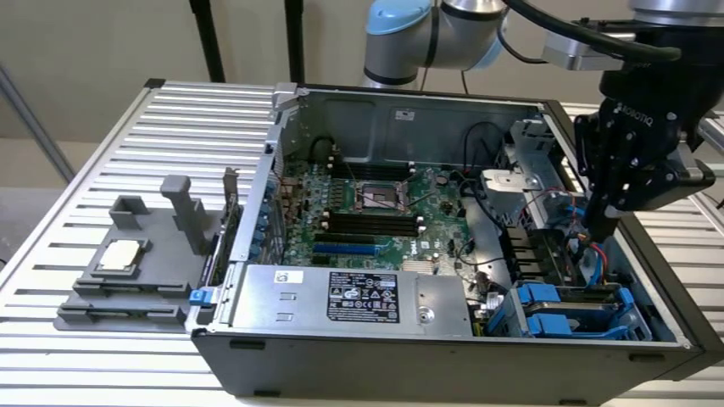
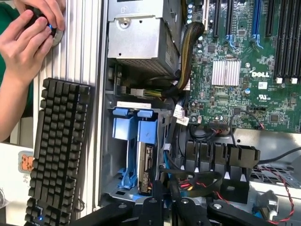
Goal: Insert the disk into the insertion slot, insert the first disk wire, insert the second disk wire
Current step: 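Insert the second disk wire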
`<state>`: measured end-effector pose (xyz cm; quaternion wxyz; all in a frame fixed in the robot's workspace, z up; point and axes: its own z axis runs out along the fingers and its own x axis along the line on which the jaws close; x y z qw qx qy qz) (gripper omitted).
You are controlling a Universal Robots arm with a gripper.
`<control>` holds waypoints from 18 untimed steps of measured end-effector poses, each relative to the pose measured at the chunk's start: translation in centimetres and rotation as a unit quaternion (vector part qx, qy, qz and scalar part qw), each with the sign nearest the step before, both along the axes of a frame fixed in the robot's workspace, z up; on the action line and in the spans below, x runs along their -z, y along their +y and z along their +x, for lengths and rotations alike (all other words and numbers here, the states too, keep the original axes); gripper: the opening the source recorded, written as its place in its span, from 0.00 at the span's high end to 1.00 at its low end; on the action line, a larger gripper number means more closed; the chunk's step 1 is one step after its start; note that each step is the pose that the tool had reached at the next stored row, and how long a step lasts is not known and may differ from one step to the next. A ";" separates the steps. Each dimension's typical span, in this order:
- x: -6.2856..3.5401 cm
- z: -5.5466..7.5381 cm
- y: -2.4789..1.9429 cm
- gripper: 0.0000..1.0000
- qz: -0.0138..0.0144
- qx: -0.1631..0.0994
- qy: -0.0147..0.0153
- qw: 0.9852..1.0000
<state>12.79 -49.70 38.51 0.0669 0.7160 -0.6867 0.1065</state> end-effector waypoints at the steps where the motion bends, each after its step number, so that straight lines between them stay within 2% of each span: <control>1: 0.00 -0.1 -0.09 0.84 0.005 0.000 -0.001 1.000; 4: 0.05 -0.6 -0.35 0.84 0.022 0.000 -0.006 1.000; 5: 0.07 -0.6 -0.47 0.84 0.026 0.000 -0.009 1.000; 6: 0.11 -0.7 -0.65 0.84 0.030 0.000 -0.012 0.999; 9: 0.23 -1.0 -1.22 0.84 0.037 0.000 -0.022 0.999; 11: 0.32 -1.2 -1.57 0.84 0.041 0.000 -0.027 0.999; 14: 0.47 -1.5 -2.13 0.84 0.050 0.000 -0.034 0.998; 18: 0.70 -2.0 -2.96 0.84 0.061 0.000 -0.042 0.997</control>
